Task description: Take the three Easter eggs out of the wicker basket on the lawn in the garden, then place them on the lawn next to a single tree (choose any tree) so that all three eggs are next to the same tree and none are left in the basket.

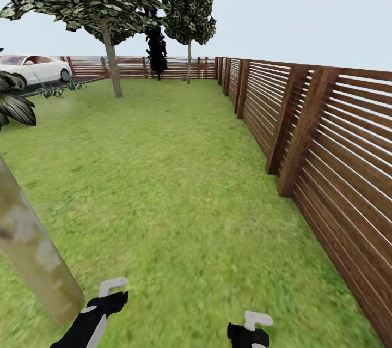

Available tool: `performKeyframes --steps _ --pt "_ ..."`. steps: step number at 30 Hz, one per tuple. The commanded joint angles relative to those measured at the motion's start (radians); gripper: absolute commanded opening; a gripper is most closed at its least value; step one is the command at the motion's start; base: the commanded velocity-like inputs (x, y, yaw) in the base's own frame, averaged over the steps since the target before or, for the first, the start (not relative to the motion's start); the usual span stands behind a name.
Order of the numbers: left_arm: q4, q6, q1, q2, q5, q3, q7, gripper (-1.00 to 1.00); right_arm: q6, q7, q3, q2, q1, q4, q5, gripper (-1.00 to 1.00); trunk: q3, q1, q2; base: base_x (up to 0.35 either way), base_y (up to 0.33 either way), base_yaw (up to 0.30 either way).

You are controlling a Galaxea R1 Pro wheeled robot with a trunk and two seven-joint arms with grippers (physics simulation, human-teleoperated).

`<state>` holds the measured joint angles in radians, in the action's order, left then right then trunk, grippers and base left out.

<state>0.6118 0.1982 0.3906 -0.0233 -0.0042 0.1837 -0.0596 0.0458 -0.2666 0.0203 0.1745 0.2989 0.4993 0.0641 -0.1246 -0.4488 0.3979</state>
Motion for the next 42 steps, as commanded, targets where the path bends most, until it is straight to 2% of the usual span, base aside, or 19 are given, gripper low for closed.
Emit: performKeyframes --steps 1,10,42 --pt "0.002 0.006 0.001 0.0 0.0 0.0 -0.002 1.0 0.005 -0.005 0.002 0.0 0.0 0.002 0.007 1.0 -0.002 -0.001 0.002 0.321 -0.002 0.21" --pt "0.002 0.006 0.001 0.0 0.0 0.0 -0.002 1.0 0.005 -0.005 0.002 0.0 0.0 0.002 0.006 1.0 -0.002 -0.001 0.002 0.323 0.0 0.165" --pt "0.001 0.006 0.001 0.0 -0.003 0.0 -0.003 1.0 0.005 -0.005 0.001 0.0 0.0 0.002 0.006 1.0 -0.002 -0.001 0.002 0.324 0.0 0.002"
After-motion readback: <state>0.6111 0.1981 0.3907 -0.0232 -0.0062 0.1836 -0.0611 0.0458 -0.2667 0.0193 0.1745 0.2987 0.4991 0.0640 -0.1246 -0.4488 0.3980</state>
